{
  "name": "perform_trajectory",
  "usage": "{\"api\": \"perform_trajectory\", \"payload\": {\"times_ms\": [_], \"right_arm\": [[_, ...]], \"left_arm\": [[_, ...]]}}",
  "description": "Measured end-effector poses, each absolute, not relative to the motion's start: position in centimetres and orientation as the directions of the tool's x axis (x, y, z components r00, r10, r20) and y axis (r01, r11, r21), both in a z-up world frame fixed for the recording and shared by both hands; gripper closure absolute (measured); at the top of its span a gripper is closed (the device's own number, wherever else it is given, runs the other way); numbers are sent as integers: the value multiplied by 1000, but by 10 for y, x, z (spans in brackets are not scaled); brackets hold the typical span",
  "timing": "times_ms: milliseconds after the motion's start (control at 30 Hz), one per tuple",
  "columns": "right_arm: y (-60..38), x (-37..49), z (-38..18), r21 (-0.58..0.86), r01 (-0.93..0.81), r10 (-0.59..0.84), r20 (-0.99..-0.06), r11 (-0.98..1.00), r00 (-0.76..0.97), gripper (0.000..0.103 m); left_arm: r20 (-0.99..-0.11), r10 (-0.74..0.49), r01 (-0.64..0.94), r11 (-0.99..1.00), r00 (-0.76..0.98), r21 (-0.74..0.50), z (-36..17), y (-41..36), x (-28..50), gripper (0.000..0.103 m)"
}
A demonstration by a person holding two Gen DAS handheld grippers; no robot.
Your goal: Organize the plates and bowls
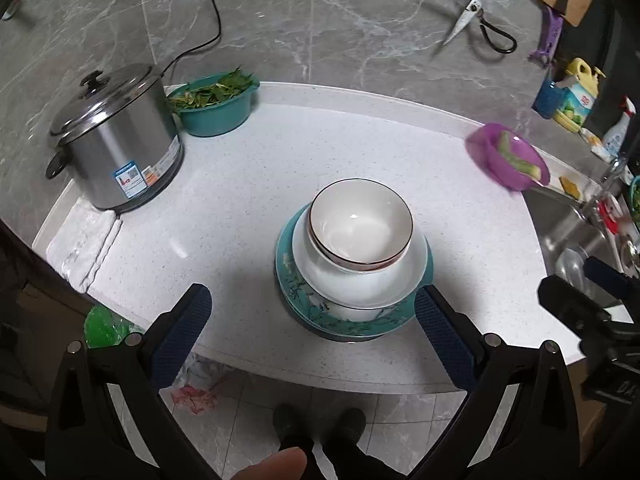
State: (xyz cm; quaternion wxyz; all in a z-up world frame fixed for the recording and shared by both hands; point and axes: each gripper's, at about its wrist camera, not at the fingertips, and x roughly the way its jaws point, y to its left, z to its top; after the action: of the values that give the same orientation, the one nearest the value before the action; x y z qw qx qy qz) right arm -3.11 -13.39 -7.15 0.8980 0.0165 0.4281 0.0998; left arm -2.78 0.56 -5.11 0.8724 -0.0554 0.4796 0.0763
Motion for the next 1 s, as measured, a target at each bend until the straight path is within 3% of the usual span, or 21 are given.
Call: {"api": "perform_trajectory", "payload": {"times_ms": [1000], "right_arm": [[-116, -29, -53, 68, -129, 134, -769, 989, 625, 0]], "left_arm": [[-853, 121, -207, 978, 508, 15, -35, 6, -30, 0]]}}
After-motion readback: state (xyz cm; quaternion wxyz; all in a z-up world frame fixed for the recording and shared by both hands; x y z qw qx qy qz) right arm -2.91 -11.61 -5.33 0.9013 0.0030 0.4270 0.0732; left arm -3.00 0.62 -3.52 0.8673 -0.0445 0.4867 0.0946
